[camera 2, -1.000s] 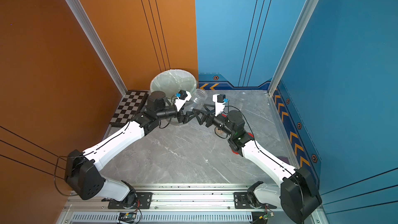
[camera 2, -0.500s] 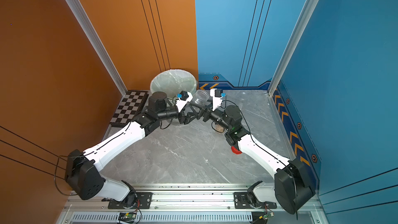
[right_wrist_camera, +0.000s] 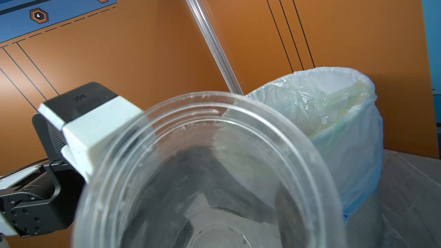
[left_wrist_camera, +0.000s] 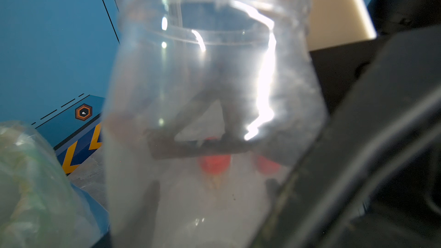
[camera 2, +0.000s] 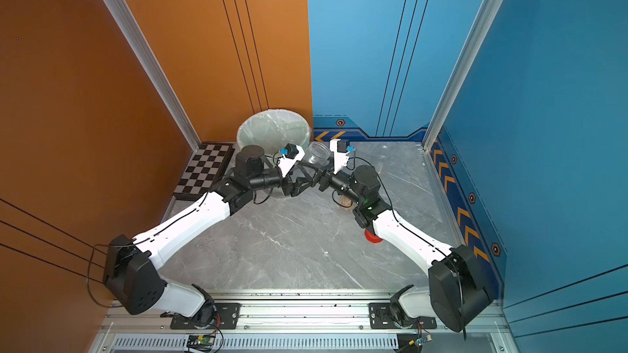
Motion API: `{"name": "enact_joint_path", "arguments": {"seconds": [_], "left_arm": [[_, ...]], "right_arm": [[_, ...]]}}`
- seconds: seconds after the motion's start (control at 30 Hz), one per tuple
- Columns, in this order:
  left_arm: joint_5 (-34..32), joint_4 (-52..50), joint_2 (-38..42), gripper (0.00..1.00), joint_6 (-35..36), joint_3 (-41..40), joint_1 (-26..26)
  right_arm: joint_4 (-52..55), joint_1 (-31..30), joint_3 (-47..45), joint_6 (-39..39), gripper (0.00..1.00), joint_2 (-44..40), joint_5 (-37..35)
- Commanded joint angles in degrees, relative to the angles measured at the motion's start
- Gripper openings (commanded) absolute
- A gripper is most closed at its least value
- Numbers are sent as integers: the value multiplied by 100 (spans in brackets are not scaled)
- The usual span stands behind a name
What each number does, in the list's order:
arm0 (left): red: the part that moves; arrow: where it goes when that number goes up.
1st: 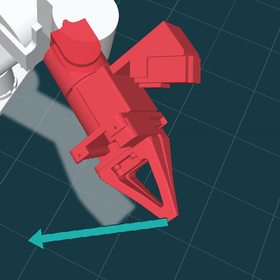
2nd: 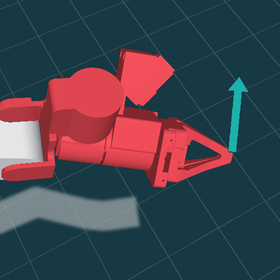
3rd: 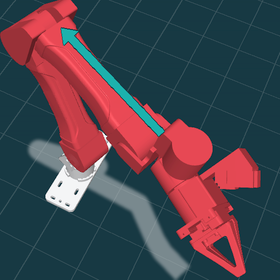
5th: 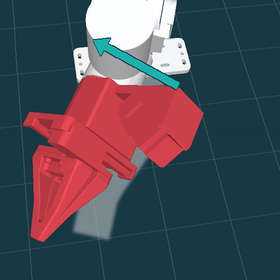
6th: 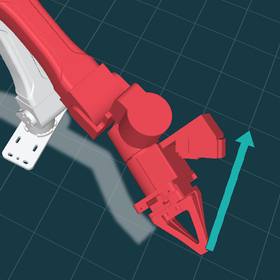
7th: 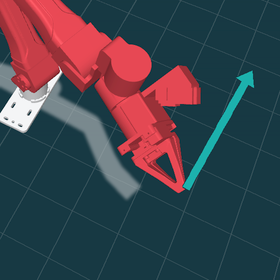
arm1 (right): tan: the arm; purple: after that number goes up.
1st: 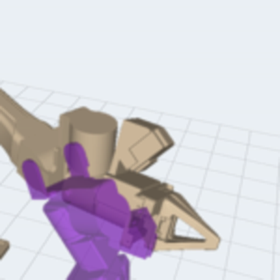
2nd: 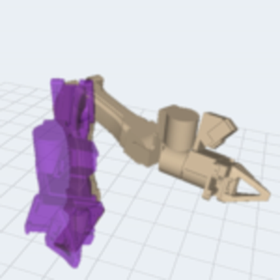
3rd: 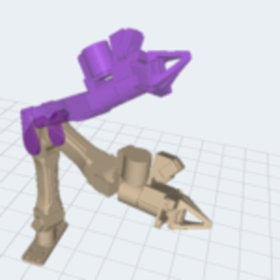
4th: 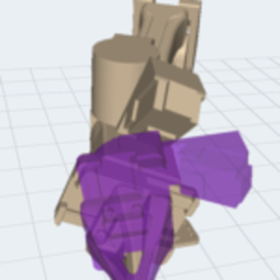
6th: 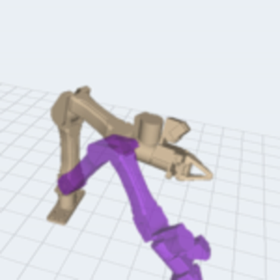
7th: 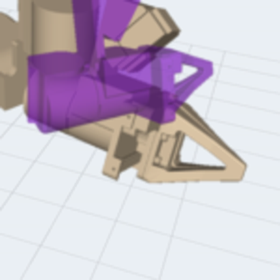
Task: Empty moldy peanuts from jars
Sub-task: Place the jar at the center of the board.
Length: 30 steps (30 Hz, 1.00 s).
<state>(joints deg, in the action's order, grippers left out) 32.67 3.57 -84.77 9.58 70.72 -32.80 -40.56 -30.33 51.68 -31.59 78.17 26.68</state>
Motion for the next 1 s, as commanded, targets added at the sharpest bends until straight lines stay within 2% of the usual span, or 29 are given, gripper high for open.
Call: {"name": "enact_joint_path", "arguments": {"seconds": [0.0,0.13,0.3,0.57,0.7,0.77,0.97], "left_arm": [[402,103,-91,54,104,92,-200],[581,93,-101,71,105,48,-210],[664,97,-105,76,80,-47,-215],[1173,99,-58,84,52,-170,-246],[1194,92,12,85,86,-281,-255],[1145,90,65,91,70,-315,-262],[1004,17,248,91,170,-480,-245]], "right_arm": [[-8,44,-65,193,60,60,-440],[48,53,-141,384,53,-32,-887],[240,138,-123,637,49,-188,-1107],[303,337,-114,619,48,-272,-1269],[484,498,-6,617,48,-276,-1270],[509,569,-16,657,48,-323,-1312],[1005,1102,-56,934,48,-648,-1387]]}}
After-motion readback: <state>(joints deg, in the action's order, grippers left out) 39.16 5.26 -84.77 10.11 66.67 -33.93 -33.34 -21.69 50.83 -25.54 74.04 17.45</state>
